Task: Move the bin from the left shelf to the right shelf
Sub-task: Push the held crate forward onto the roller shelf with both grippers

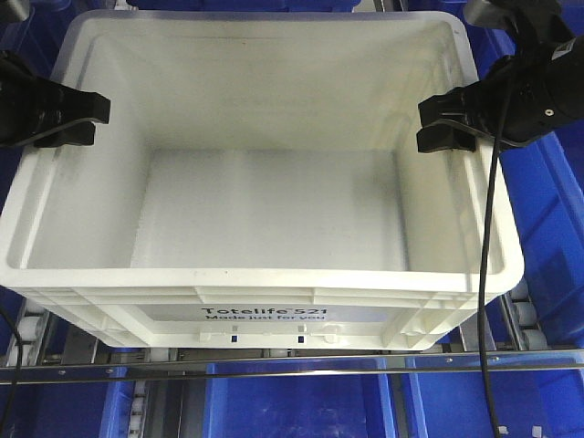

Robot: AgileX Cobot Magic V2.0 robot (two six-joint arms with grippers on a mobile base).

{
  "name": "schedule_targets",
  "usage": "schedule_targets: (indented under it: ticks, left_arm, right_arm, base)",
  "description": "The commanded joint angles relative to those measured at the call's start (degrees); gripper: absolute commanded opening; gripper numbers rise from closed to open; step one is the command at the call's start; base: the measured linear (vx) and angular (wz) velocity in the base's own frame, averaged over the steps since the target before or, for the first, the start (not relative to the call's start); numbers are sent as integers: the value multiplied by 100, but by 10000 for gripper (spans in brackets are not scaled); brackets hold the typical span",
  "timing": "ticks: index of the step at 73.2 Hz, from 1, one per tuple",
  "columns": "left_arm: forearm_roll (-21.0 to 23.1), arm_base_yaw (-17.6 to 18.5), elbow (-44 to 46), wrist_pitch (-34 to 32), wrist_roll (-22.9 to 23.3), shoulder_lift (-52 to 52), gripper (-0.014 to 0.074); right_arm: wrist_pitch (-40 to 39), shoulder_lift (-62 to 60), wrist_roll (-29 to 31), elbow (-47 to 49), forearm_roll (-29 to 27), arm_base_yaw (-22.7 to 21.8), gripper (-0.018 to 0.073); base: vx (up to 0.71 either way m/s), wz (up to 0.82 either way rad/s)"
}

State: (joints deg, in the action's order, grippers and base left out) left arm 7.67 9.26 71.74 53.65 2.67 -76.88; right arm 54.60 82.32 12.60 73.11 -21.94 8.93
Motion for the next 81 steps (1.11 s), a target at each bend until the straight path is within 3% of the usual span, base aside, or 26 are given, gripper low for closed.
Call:
schedule_targets:
  ticks: [1, 35, 81]
  left_arm:
    - [2, -4, 243, -587, -69, 237, -6]
    - [18, -4, 233, -541, -62, 229, -6]
    - [154, -4, 233, -544, -267, -89, -6]
  right_arm:
    - [-249, -297, 294, 233, -251, -8, -5]
    - [-272, -297, 294, 233, -251, -8, -5]
    - [-886, -297, 339, 233, -63, -8, -5]
  base:
    - [0, 0]
    - [0, 0]
    - [0, 0]
